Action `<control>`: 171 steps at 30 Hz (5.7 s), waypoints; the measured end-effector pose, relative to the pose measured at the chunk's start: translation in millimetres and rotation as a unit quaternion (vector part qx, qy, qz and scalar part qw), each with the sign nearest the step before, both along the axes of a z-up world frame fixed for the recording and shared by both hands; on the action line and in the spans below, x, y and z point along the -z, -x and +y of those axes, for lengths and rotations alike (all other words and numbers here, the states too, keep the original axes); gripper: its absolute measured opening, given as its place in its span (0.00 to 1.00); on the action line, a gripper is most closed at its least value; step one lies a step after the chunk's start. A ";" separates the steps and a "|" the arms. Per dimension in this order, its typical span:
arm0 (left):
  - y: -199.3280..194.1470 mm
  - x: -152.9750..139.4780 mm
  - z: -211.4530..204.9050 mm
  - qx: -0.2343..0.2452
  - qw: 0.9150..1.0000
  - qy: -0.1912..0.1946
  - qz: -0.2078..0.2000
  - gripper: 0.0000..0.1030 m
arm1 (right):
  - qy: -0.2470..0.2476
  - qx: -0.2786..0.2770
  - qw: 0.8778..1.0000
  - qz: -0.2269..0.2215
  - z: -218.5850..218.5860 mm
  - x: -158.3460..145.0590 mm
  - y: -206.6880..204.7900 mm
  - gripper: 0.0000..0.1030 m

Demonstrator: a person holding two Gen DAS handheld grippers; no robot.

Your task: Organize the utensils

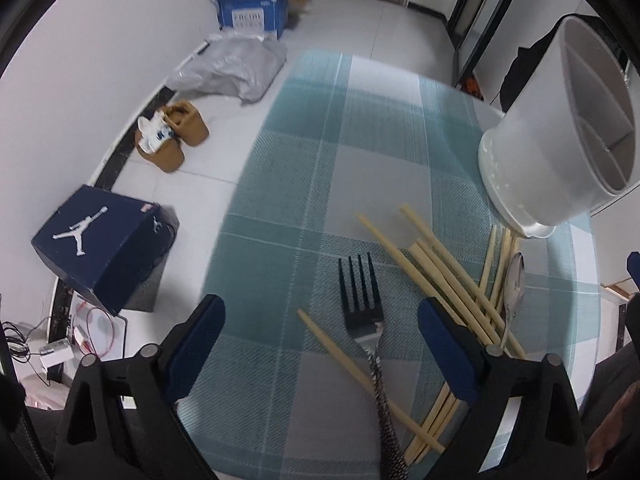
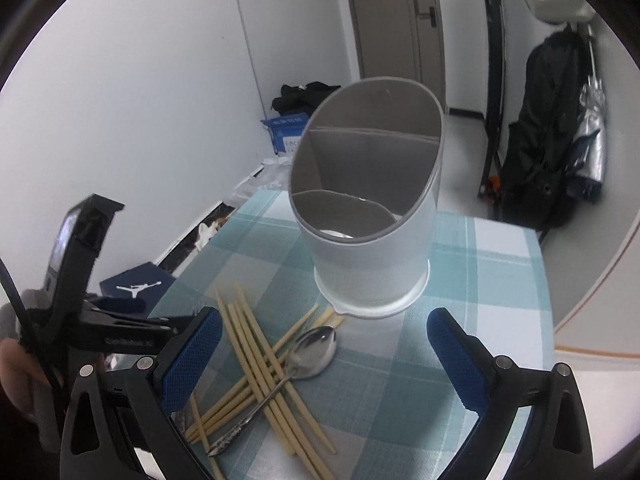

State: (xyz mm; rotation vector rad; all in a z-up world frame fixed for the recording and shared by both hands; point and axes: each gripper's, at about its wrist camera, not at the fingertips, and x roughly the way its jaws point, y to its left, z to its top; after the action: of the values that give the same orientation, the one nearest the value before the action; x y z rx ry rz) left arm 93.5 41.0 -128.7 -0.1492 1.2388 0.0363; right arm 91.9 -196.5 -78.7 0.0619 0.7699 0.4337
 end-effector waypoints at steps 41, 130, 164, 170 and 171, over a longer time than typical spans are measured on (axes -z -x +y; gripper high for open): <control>-24.9 -42.0 2.5 -0.056 0.993 0.075 -0.068 0.15 | -0.047 -0.007 0.978 0.201 20.1 70.5 -34.1 0.51; -27.5 -224.8 -60.5 0.090 0.954 0.136 -0.251 0.15 | -0.151 0.046 0.976 -0.154 -45.4 -131.5 5.2 0.01; -10.3 -160.5 -43.0 0.078 0.975 0.129 -0.162 0.15 | -0.042 0.143 0.971 0.186 -93.0 82.0 -44.7 0.62; -4.8 -154.7 -35.1 0.073 0.976 0.131 -0.154 0.15 | 0.060 0.106 0.984 0.133 -51.3 88.0 -54.4 0.59; -3.9 -154.5 -34.3 0.073 0.977 0.130 -0.155 0.15 | 0.076 0.096 0.985 0.121 -46.3 88.7 -53.7 0.50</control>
State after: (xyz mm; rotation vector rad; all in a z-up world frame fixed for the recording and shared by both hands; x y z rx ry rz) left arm 97.4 6.7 25.8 -0.2799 0.9354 -0.2682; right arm 145.6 -242.8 -167.4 0.0470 1.0240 0.1842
